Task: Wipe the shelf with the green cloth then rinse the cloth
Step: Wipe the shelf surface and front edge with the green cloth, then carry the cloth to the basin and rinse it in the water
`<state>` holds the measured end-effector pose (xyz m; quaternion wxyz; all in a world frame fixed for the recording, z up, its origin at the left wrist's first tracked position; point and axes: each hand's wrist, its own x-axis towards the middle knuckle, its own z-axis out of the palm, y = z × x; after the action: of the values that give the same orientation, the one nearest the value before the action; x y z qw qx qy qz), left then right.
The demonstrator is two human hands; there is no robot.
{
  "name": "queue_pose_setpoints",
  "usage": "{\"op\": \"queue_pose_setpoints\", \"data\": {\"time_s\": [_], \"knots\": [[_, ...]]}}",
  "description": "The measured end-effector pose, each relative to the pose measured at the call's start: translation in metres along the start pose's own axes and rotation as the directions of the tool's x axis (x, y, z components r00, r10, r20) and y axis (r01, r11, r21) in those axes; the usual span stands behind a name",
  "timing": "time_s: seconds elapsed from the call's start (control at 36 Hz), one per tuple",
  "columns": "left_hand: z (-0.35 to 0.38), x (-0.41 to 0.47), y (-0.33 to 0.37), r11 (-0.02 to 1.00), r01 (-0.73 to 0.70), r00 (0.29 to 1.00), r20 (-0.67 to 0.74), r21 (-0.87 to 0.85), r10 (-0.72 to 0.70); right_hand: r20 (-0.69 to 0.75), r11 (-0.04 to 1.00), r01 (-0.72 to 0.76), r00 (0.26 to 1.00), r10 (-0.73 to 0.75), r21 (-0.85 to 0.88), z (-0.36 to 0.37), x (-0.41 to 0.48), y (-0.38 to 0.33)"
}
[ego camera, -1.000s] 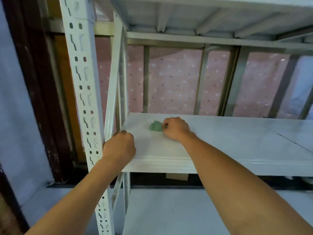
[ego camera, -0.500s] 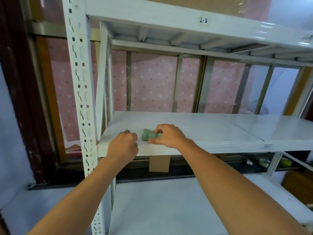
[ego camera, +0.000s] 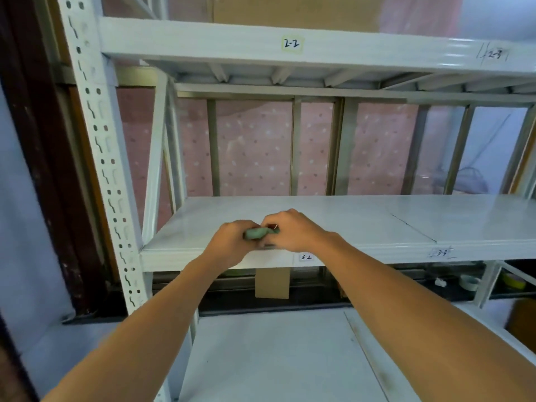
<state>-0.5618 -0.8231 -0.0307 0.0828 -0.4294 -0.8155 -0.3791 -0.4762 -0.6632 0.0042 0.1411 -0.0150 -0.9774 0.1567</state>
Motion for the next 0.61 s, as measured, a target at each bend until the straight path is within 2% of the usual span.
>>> {"op": "queue_pose_setpoints", "data": {"time_s": [0.08, 0.17, 0.31, 0.42, 0.5, 0.56, 0.61], "knots": [[0.0, 0.009, 0.024, 0.973, 0.074, 0.997, -0.014, -0.22, -0.079, -0.028, 0.998, 0.017, 1.0, -0.015, 0.062, -0.027, -0.005, 0.022], [0.004, 0.022, 0.048, 0.918, 0.101, 0.992, -0.036, -0.383, -0.124, -0.045, 0.971, -0.031, 0.998, 0.042, 0.235, -0.055, -0.015, 0.041], [0.017, 0.043, 0.094, 0.691, 0.169, 0.975, 0.017, -0.702, -0.221, 0.025, 0.838, -0.12, 0.992, 0.126, 0.532, -0.09, -0.039, 0.086], [0.034, 0.056, 0.126, 0.59, 0.184, 0.975, 0.07, -0.786, -0.211, -0.005, 0.633, -0.089, 0.989, 0.146, 0.769, -0.114, -0.059, 0.113], [0.05, 0.064, 0.152, 0.544, 0.174, 0.977, 0.078, -0.821, -0.196, -0.001, 0.492, -0.077, 0.988, 0.156, 0.867, -0.13, -0.074, 0.129], [0.062, 0.07, 0.167, 0.523, 0.163, 0.98, 0.076, -0.836, -0.183, -0.007, 0.43, -0.07, 0.985, 0.175, 0.9, -0.141, -0.086, 0.138], [0.074, 0.077, 0.183, 0.515, 0.158, 0.983, 0.082, -0.843, -0.167, -0.034, 0.41, -0.05, 0.98, 0.195, 0.911, -0.151, -0.098, 0.149]]}}
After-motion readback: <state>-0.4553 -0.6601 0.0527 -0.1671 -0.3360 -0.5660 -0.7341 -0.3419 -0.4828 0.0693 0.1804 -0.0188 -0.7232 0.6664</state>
